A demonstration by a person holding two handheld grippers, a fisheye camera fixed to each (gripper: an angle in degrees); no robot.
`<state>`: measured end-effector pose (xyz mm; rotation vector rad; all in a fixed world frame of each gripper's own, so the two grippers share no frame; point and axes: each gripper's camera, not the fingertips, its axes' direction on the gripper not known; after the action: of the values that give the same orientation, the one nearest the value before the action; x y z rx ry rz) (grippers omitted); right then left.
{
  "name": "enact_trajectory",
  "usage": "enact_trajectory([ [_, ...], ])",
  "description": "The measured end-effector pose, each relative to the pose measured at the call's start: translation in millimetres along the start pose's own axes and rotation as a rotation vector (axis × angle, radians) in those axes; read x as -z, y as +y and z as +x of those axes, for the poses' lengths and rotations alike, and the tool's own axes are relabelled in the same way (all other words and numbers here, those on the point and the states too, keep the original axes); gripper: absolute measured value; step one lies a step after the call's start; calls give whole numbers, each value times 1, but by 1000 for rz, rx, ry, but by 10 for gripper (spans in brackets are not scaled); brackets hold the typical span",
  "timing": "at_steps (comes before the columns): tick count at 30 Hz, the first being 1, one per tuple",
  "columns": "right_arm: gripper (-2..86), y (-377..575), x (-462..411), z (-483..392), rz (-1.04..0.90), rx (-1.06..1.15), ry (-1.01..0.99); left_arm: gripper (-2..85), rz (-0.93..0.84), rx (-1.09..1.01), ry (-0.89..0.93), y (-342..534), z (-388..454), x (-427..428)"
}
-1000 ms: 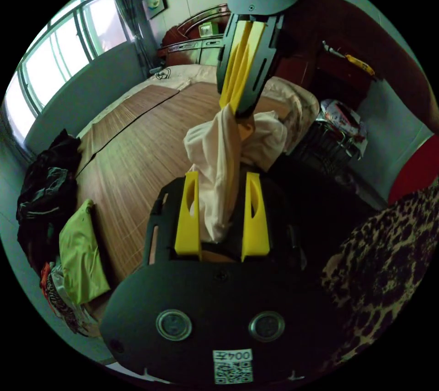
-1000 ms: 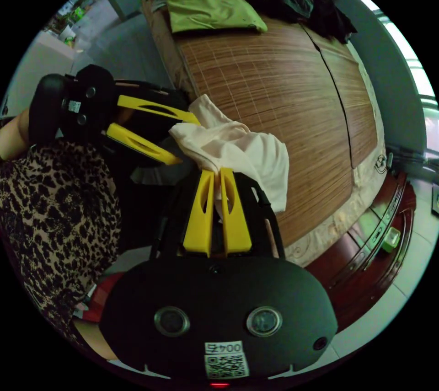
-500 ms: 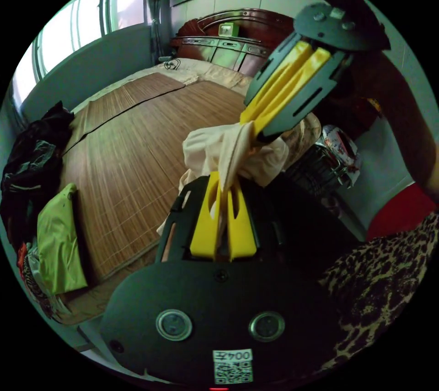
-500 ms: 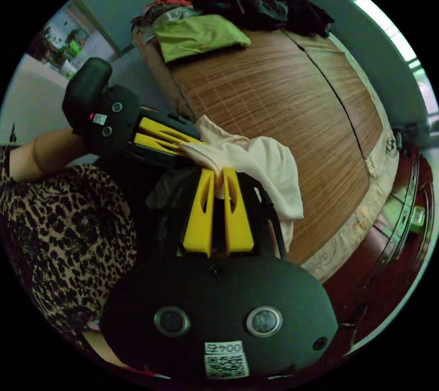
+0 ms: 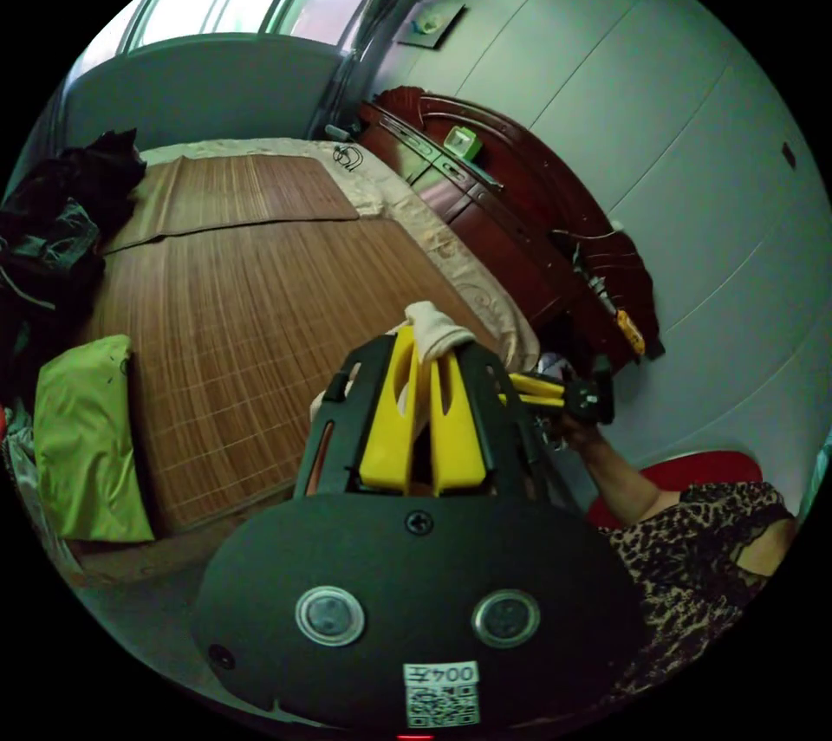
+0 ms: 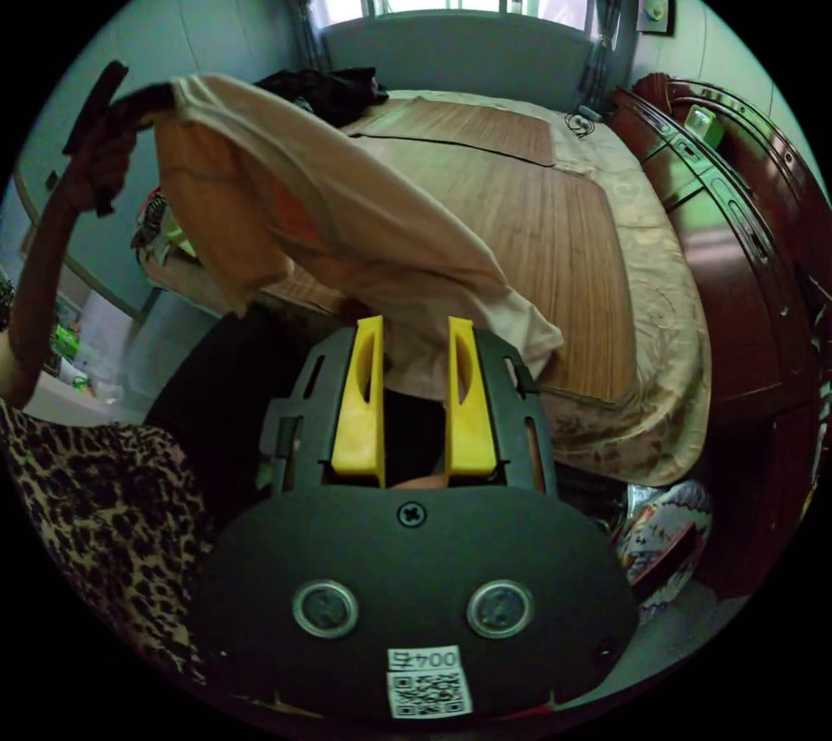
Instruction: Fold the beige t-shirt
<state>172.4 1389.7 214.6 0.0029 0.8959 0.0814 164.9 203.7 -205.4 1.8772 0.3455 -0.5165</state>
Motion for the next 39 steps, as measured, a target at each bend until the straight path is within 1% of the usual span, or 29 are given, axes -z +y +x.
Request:
enact_trajectory([
  [4, 120, 10, -8, -22, 23, 32, 10, 5, 3, -39, -32, -30, 1, -6],
  [7, 121, 10, -16, -47, 67, 71, 70, 5, -2, -65, -39, -44, 3, -19],
  [9, 121, 10, -21, -69, 130, 116, 166, 6, -5, -78, -45, -51, 4, -28],
  [12, 115, 13, -32, -95, 175, 190, 290, 6, -4, -87, -43, -66, 1, -40],
  [18, 106, 18, -46, -128, 220, 298, 449, 7, 4, -92, -55, -96, -15, -63],
  [24, 97, 23, -50, -139, 256, 361, 536, 7, 7, -79, -50, -125, -43, -92],
  [31, 95, 30, -59, -135, 246, 392, 560, 6, 9, -65, -36, -163, -73, -121],
  [37, 84, 22, -63, -112, 249, 372, 597, 6, 7, -60, -32, -197, -89, -142],
  [39, 68, 18, -65, -99, 251, 376, 618, 6, 9, -58, -31, -207, -94, -146],
])
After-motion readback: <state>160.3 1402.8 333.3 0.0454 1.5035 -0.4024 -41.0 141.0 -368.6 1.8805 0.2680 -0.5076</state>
